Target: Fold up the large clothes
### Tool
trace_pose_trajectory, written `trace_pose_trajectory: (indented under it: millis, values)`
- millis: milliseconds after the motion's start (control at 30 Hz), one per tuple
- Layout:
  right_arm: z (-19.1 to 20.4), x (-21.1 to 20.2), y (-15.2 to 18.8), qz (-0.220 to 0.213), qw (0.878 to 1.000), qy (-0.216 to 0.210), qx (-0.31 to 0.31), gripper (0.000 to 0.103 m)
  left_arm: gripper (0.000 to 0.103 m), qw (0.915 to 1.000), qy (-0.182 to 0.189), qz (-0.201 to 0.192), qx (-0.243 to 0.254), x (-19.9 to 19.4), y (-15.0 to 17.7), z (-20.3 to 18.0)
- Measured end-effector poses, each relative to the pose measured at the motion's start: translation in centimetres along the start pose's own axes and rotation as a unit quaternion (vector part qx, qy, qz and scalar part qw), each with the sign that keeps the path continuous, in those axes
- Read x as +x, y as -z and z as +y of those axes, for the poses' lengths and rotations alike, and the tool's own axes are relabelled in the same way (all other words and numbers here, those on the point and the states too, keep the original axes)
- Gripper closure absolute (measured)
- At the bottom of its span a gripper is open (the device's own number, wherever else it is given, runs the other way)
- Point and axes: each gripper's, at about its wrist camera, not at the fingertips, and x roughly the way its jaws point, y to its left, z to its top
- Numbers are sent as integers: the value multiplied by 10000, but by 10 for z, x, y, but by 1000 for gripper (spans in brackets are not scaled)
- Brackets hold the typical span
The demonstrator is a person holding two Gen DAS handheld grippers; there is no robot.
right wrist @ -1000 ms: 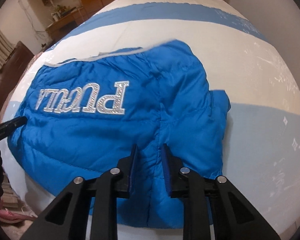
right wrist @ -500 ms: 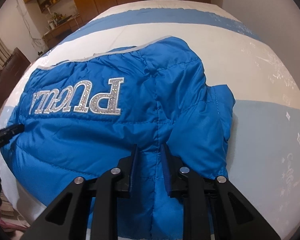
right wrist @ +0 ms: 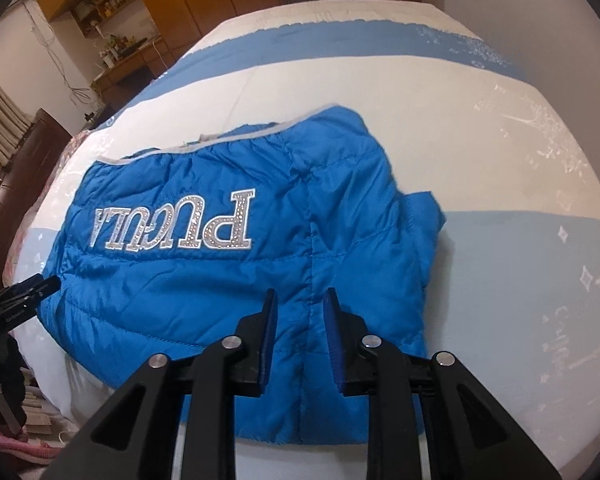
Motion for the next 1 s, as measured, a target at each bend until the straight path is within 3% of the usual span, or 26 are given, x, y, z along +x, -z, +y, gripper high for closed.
trace_pose_trajectory:
  millis: [233, 667, 867, 1000]
  values:
    - [-3, 9, 2, 157, 9998, 57, -62, 79, 28, 9992, -166, 154, -315, -6, 11, 21]
    - [-5, 30, 4, 402, 9991, -121, -33, 79, 24, 9934, 433, 338, -1011, 3, 25, 41]
    - [-5, 33, 5, 405, 9990, -139, -99, 79, 21, 9829, 928, 301, -1562, 7, 30, 55]
    - [-6, 33, 5, 401, 9990, -176, -68, 79, 21, 9683, 1299, 285, -2114, 5, 41, 75]
